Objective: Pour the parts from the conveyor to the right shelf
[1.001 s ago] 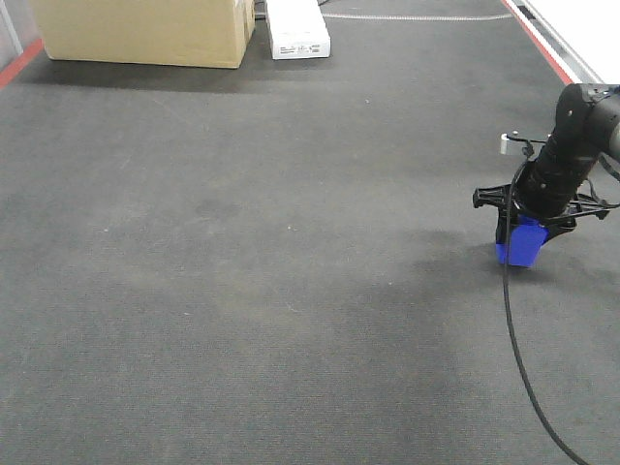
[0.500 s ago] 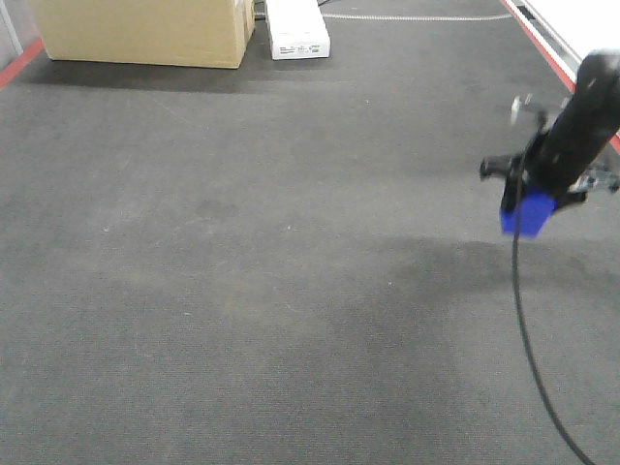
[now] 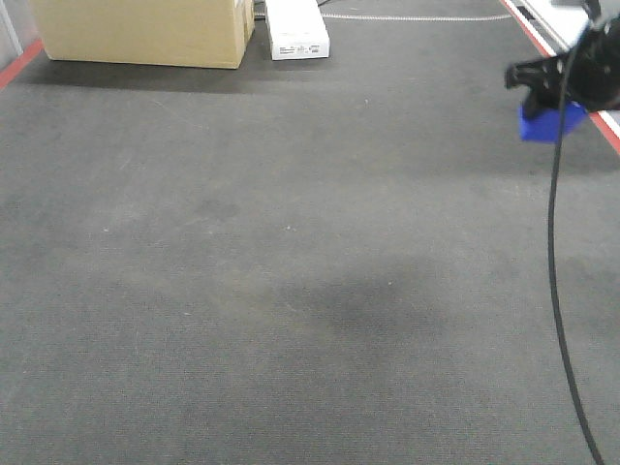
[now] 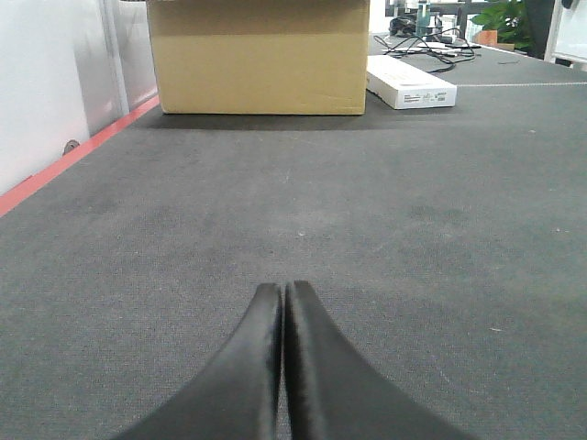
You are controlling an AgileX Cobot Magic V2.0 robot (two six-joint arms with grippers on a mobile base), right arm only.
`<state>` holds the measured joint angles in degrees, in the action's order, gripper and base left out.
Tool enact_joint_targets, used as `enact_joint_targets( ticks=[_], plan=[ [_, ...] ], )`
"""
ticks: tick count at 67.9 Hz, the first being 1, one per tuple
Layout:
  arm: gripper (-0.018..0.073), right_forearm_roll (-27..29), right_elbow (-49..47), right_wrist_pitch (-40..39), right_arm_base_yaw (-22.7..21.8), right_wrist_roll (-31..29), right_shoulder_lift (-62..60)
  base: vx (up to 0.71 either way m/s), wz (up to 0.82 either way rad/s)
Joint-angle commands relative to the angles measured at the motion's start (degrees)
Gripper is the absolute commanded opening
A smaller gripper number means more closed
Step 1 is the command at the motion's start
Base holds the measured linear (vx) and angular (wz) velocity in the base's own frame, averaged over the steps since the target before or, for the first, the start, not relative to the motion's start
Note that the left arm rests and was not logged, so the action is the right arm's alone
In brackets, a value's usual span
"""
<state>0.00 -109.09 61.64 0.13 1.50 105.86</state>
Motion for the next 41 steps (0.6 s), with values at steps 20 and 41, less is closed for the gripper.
enact_joint_targets(
  ticks=[20,41],
  plan=[
    [-0.0006,-5.6,26.8,-25.1,8.4,4.7,-21.0,0.00,0.00],
    [-0.0006,-7.1,57.3,-38.0,8.3,4.7,-44.4,0.00,0.00]
  ],
)
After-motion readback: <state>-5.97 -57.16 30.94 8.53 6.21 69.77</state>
